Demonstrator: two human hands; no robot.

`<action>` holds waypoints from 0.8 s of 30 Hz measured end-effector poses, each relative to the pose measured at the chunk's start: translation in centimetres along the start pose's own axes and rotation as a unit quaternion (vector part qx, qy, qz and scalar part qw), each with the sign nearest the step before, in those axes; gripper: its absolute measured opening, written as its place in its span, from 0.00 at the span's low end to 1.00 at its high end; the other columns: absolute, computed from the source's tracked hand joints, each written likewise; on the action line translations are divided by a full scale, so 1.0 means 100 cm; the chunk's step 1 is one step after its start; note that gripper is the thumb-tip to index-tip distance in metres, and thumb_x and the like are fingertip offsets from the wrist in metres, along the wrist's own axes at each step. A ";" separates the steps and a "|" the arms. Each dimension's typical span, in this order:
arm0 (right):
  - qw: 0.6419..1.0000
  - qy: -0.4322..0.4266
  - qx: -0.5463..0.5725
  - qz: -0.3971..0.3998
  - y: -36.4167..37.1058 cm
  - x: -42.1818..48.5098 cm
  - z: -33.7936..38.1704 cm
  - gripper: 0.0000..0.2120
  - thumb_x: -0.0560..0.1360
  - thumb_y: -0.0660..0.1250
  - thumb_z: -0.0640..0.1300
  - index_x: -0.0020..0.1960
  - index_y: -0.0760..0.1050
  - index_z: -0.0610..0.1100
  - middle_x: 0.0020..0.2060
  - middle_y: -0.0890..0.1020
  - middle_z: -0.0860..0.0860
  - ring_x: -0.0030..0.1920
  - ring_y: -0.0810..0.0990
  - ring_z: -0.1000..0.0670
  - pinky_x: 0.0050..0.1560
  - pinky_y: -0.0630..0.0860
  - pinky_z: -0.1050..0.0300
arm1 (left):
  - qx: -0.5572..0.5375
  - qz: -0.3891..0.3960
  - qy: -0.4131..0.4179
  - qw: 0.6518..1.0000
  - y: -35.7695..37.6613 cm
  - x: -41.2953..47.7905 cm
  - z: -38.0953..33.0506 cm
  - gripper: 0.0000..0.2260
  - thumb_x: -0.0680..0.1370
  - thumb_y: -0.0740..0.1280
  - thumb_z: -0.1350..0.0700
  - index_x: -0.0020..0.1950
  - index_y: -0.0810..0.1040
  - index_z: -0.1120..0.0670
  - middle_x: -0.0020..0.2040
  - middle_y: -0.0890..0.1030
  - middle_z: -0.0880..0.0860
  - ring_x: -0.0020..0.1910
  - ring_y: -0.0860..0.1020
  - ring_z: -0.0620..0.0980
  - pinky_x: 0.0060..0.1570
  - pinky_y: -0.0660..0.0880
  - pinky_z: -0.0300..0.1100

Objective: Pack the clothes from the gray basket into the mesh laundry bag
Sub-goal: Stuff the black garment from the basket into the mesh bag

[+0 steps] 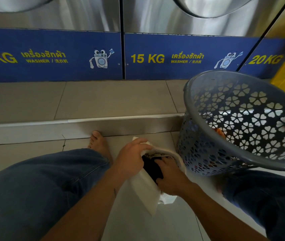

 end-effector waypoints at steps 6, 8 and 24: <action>0.998 0.036 -0.001 -0.052 -0.020 -0.019 -0.035 0.40 0.67 0.60 0.54 0.78 0.57 0.54 0.75 0.63 0.47 0.76 0.59 0.40 0.76 0.59 0.37 | 0.055 -0.003 0.033 0.998 0.001 -0.002 -0.001 0.20 0.72 0.63 0.66 0.61 0.81 0.52 0.70 0.72 0.47 0.63 0.75 0.53 0.60 0.74 0.48; 0.997 0.061 0.022 -0.040 -0.016 -0.022 -0.040 0.44 0.66 0.60 0.54 0.80 0.49 0.55 0.78 0.56 0.47 0.79 0.53 0.39 0.76 0.57 0.34 | 0.076 0.012 0.039 0.996 0.006 -0.007 -0.005 0.21 0.75 0.61 0.63 0.65 0.77 0.48 0.73 0.68 0.45 0.65 0.74 0.51 0.62 0.73 0.47; 0.997 0.037 0.051 -0.036 -0.026 -0.030 -0.037 0.42 0.69 0.67 0.45 0.80 0.53 0.53 0.79 0.53 0.49 0.79 0.51 0.39 0.76 0.60 0.38 | -0.021 0.046 -0.070 0.996 0.039 -0.025 -0.007 0.34 0.72 0.57 0.67 0.73 0.66 0.40 0.71 0.67 0.52 0.67 0.69 0.55 0.62 0.72 0.48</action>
Point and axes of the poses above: each hand's wrist, its own x-axis towards the middle knuckle, its own y-axis out of the palm, z = x × y, the point moved 7 cm from there along x, towards the middle knuckle
